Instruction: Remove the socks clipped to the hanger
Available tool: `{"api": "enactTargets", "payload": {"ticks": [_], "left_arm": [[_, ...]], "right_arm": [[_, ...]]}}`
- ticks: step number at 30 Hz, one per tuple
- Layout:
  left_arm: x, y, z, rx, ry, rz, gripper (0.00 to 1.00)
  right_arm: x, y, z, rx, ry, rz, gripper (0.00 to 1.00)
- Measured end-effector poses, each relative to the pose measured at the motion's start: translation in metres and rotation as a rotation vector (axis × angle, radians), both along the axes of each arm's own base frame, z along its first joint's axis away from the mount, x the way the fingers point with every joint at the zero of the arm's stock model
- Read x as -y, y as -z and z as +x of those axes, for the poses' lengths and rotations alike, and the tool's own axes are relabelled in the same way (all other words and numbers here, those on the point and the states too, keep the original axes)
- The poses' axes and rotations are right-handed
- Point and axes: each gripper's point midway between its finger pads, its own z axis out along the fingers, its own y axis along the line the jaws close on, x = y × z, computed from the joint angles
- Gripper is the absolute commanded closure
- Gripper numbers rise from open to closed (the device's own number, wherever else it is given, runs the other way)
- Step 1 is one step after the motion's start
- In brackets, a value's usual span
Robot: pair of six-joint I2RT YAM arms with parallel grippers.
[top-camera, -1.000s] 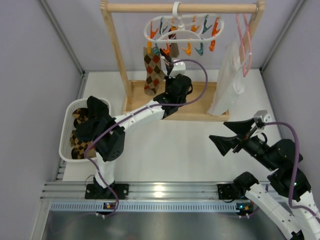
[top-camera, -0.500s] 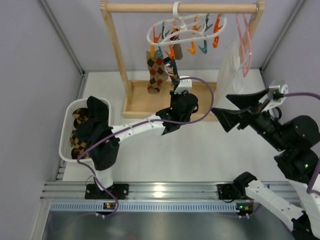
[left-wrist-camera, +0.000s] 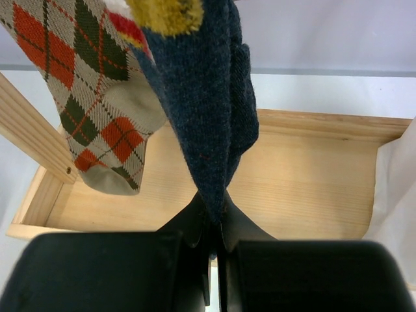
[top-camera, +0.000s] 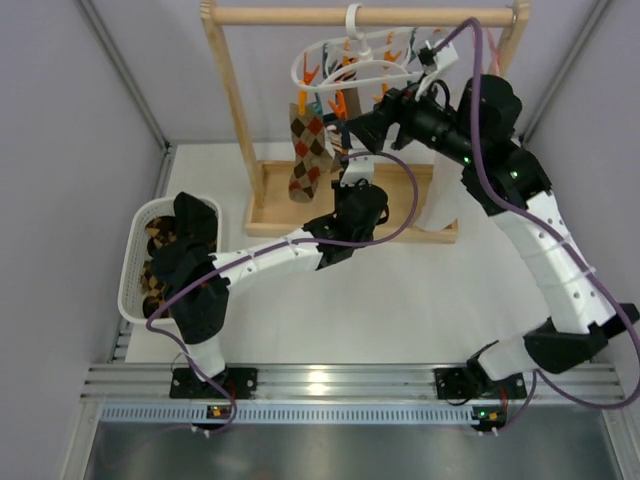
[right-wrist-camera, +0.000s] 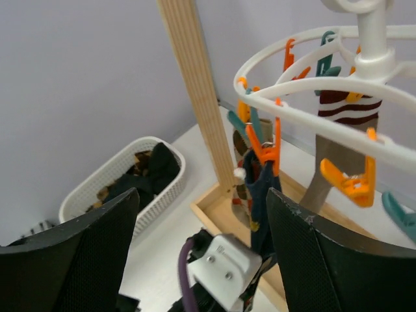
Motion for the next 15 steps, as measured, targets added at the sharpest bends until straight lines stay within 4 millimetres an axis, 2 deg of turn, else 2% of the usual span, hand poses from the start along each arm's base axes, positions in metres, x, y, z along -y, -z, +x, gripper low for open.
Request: {"api": "enactTargets", "payload": {"ticks": [7,10,15], "left_arm": [[0.002,0.001,0.0,-0.002,0.007,-0.01,1.0],[0.002,0.002,0.0,-0.004,0.008,-0.018,1.0],[0.002,0.003,-0.001,-0.005,0.009,-0.024,1.0]], "right_arm": [[-0.025,0.002,0.06,0.036,0.059,-0.087,0.31],[-0.033,0.015,0.076,0.032,0.068,-0.122,0.33],[-0.045,0.039,0.089,0.009,0.07,-0.174,0.36]]}}
